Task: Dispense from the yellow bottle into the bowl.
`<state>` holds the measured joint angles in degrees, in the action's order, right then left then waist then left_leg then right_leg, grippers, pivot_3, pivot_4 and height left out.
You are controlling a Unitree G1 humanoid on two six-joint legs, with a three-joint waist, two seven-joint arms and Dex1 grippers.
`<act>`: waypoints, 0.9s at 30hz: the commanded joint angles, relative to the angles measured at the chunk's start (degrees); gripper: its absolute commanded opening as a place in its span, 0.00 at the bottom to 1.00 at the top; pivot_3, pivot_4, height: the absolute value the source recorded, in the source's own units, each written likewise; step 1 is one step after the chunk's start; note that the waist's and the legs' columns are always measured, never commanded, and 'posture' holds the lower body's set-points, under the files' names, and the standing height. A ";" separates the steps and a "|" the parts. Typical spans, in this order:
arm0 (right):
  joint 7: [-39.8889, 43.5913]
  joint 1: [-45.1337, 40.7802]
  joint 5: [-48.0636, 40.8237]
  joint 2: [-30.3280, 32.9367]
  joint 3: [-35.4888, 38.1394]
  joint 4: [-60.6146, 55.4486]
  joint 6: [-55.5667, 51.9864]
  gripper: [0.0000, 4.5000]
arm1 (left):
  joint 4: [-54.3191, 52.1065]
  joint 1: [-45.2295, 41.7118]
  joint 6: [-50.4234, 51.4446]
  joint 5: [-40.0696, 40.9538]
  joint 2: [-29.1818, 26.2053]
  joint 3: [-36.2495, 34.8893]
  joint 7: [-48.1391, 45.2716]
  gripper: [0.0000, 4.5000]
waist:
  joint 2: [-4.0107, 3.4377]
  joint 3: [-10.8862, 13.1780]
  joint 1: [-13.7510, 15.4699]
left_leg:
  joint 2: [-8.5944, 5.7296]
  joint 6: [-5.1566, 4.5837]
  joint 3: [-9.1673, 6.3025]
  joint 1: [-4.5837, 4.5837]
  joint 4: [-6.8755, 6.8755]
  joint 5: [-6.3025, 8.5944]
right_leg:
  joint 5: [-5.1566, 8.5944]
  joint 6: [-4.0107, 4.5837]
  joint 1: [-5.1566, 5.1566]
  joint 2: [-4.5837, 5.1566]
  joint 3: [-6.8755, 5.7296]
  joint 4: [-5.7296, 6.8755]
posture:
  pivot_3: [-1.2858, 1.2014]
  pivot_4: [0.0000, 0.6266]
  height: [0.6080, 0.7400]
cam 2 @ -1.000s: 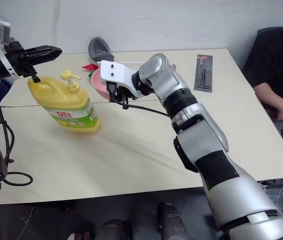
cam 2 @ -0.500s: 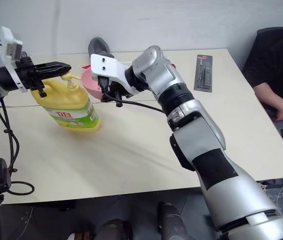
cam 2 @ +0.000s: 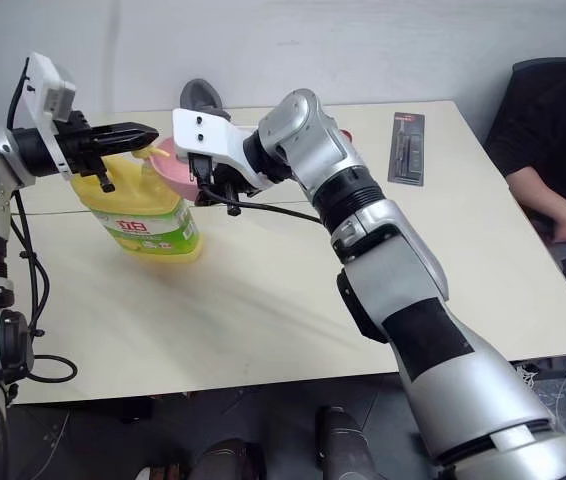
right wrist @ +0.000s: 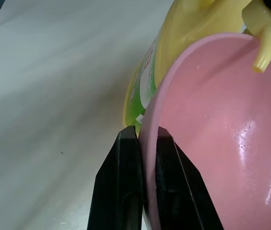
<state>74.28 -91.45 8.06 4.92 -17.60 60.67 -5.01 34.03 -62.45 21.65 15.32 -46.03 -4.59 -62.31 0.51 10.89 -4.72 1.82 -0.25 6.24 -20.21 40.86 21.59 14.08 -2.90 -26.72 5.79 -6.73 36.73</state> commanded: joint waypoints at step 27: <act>-0.98 -1.50 0.64 -1.38 0.89 -2.83 3.32 0.00 | -4.81 10.73 10.23 -0.30 -0.14 -2.57 6.26 0.00 | 0.01 -0.02 -0.03 | -0.05 0.00 0.05 0.22 0.05 0.01 | 0.01 0.02 0.14 0.49 0.07 0.20 | 0.52 0.24 1.00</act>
<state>73.60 -91.42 9.89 4.04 -17.74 60.88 -3.04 23.98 -54.10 28.78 16.71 -46.93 -9.44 -57.00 0.52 10.87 -4.75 1.78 -0.25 6.34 -19.95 40.90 21.60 14.09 -2.88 -26.59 6.28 -6.64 36.92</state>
